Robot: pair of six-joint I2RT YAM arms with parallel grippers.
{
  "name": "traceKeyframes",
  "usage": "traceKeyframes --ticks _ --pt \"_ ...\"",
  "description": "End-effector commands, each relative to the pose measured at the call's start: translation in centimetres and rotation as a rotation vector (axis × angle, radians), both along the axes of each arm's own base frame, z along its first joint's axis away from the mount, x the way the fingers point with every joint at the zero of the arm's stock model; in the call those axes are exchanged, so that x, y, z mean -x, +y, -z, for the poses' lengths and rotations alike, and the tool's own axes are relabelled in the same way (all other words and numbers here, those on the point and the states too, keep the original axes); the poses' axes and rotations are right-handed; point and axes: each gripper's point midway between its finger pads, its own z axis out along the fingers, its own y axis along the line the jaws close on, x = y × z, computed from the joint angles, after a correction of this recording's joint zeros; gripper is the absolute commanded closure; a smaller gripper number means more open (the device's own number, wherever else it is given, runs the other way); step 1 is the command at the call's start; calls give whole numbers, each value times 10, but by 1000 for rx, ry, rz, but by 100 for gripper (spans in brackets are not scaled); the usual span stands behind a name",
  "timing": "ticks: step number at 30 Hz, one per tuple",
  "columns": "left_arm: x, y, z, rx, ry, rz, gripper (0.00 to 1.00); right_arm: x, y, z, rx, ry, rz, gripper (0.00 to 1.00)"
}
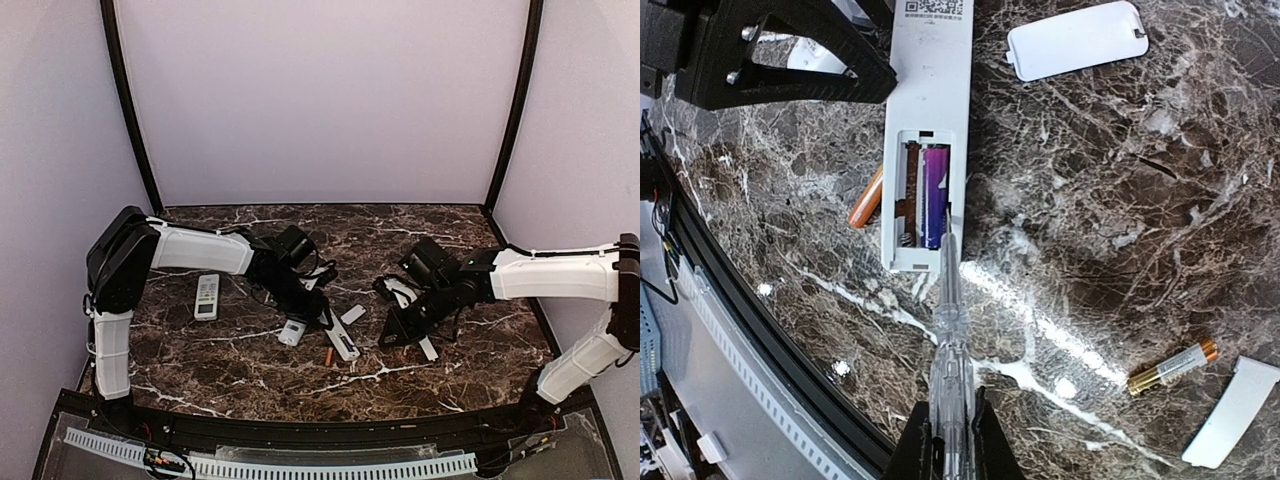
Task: Unload the batteries from the remote control
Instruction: Remove the battery from the remote control.
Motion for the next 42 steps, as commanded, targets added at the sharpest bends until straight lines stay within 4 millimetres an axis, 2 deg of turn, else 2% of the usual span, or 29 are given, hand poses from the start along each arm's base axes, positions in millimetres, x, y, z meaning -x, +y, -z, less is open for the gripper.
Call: traceKeyframes --ticks 1,6,17,23,33,35,38,42 --pt "3 -1 11 -3 35 -7 55 11 1 19 20 83 20 100" --pt "9 -3 16 -10 45 3 58 12 5 26 -10 121 54 100" --pt "16 -4 21 -23 62 8 67 5 2 22 -94 140 163 100" --pt "11 -6 14 -24 40 4 67 0 -2 15 -127 112 202 100" --pt "-1 -15 -36 94 -25 -85 58 -3 -5 16 -122 103 218 100" --pt "2 -20 -41 142 6 -111 53 -4 -5 16 -122 101 219 100" --pt "6 -29 -43 208 72 -144 46 -4 -4 15 -126 97 217 100" --pt "6 -32 -31 220 121 -184 43 -5 -3 15 -127 97 212 100"
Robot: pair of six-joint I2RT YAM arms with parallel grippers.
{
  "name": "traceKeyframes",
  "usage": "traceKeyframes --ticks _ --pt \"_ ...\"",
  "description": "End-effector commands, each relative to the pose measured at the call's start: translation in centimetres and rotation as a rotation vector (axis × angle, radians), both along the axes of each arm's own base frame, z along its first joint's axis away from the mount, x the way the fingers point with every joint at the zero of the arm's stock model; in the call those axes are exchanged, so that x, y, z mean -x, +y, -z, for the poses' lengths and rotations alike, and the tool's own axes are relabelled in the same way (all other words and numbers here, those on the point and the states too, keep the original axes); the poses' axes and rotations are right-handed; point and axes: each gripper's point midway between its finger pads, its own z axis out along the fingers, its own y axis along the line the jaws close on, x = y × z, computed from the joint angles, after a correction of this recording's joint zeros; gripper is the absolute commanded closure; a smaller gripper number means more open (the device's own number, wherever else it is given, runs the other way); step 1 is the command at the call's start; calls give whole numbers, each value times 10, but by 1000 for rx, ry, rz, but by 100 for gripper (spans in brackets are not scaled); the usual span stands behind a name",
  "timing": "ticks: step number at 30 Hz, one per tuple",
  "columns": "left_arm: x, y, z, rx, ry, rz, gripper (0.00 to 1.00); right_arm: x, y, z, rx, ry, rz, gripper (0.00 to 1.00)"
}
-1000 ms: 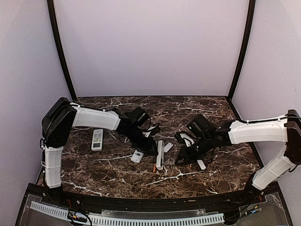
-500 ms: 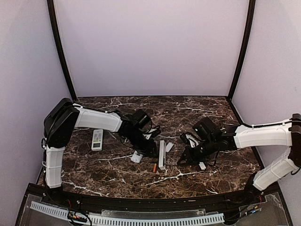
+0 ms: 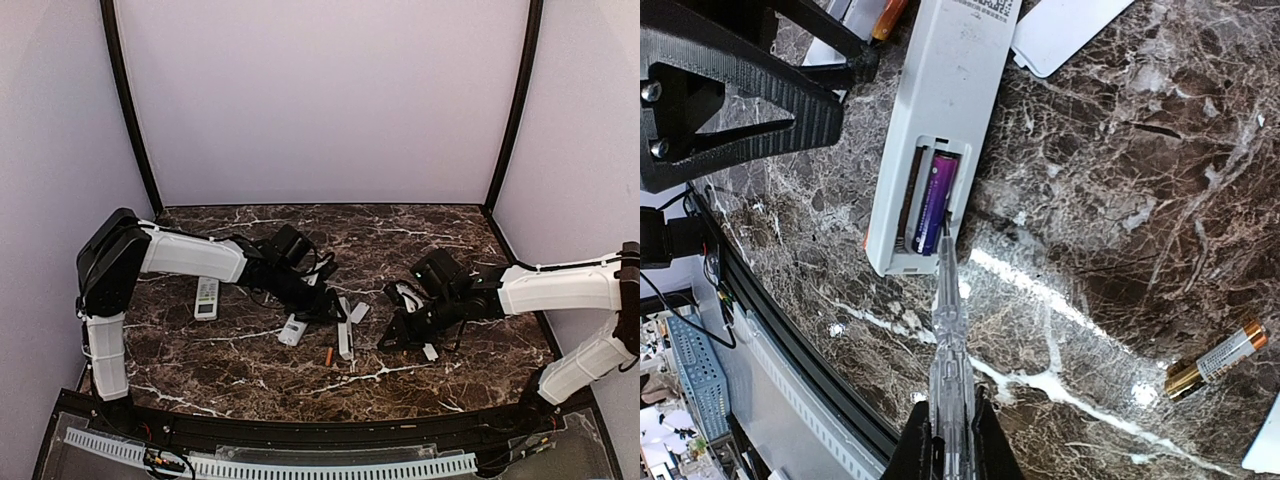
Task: Unload the batteries from the remote control
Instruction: Remove the battery from the remote control.
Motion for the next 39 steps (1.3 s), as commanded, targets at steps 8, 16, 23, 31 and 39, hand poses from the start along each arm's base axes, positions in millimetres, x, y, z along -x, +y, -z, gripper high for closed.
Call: traceKeyframes --ticks 8,16,23,31,39 --pt "3 -9 10 39 93 -58 37 -6 -1 4 13 -13 11 100" --pt "1 -10 26 6 123 -67 38 -9 2 4 3 -20 10 100" --pt "2 -11 33 -4 139 -66 52 -11 2 4 2 -33 19 100" --pt "4 -7 37 -26 159 -77 71 -13 1 4 -22 -36 57 100" --pt "8 -3 43 -42 182 -89 85 -15 6 -1 -72 -39 84 100"
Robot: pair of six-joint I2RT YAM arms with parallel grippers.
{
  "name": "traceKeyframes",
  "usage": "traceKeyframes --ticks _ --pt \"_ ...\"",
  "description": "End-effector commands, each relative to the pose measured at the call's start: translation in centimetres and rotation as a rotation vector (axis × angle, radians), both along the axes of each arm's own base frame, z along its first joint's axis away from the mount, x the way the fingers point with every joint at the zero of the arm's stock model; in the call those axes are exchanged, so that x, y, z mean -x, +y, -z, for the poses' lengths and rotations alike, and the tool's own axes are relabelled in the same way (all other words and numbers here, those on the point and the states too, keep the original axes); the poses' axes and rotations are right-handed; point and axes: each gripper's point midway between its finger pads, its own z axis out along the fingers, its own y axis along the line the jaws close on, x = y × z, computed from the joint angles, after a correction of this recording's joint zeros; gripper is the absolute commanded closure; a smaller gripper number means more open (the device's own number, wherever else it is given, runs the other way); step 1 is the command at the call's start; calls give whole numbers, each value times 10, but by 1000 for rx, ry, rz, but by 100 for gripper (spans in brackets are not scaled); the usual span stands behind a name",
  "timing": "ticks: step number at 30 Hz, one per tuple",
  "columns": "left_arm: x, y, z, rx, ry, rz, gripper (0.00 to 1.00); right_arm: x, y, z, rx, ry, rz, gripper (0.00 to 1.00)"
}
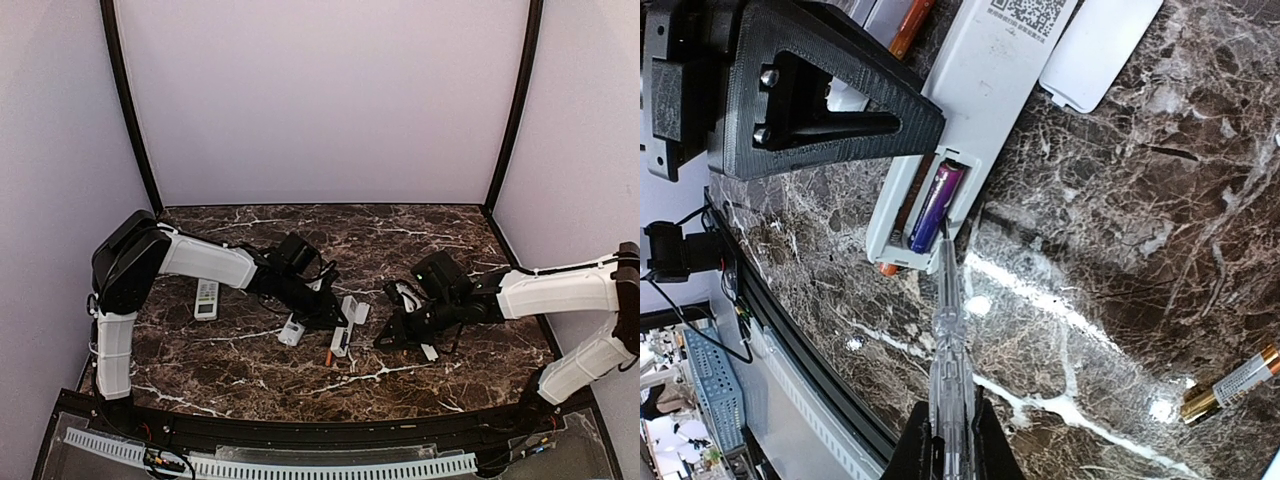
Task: Unload the batteries from the remote control
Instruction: Remove the battery from the remote control.
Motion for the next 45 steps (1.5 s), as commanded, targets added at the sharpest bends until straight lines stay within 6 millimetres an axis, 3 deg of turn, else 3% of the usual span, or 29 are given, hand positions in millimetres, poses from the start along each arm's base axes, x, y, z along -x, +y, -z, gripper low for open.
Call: traceKeyframes --ticks 1,5,15,23,31,45 --pt "9 11 19 -69 32 -2 86 -8 -1 -2 -28 -20 54 100" --pt "9 11 19 -66 37 -7 91 -10 0 -5 -54 -23 80 100" --pt "12 14 21 -77 44 -6 93 -7 -6 -31 -150 -75 119 100" --pt "10 13 19 -79 28 -6 93 -1 -15 -16 -94 -39 133 100" --pt "10 15 19 -85 23 -8 93 -4 -3 -28 -88 -63 76 100" --pt "7 14 17 -87 10 -5 94 -7 17 -18 -27 -54 21 100"
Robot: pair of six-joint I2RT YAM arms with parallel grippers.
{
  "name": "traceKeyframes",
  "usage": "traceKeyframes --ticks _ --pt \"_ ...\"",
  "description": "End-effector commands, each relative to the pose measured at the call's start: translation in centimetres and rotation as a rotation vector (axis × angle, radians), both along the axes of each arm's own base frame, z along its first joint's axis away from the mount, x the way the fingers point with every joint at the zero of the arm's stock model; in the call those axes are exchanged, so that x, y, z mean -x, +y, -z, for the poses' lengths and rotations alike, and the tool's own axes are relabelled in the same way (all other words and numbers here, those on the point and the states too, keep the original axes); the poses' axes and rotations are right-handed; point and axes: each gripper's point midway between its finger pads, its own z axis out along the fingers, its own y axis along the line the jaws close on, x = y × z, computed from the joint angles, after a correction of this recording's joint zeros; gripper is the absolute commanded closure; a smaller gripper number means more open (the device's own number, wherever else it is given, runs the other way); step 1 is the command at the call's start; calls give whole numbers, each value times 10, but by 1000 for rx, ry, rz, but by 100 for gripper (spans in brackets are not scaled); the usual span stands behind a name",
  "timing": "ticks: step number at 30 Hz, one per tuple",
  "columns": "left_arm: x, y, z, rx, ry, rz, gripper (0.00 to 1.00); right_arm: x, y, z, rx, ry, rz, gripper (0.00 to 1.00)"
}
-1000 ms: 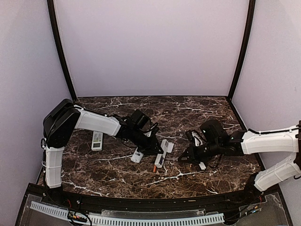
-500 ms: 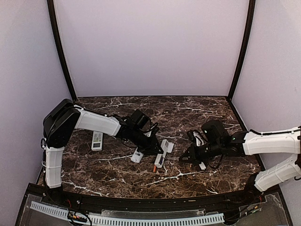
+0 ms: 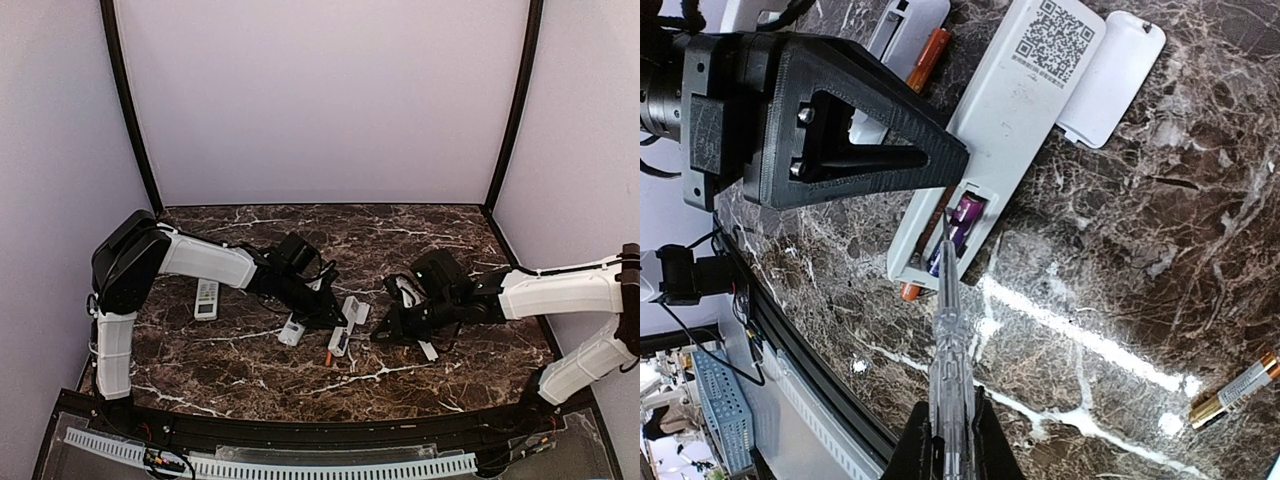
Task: Unload the batteries from the remote control
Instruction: Remove the battery from the remote control.
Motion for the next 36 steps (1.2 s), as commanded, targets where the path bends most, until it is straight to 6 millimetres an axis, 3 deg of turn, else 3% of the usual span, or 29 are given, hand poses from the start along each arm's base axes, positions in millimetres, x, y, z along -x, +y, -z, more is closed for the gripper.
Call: traceKeyframes --ticks 1,7,19,36 --pt "8 14 16 -85 13 -2 94 -5 10 -6 7 -32 -28 100" --pt "8 15 17 -92 10 0 94 -7 13 -2 86 -30 -32 100" --pt "4 17 13 -112 -21 -3 94 7 -19 28 351 103 27 100" --pt "-6 24 6 -152 -79 -35 96 17 -38 30 454 153 65 100"
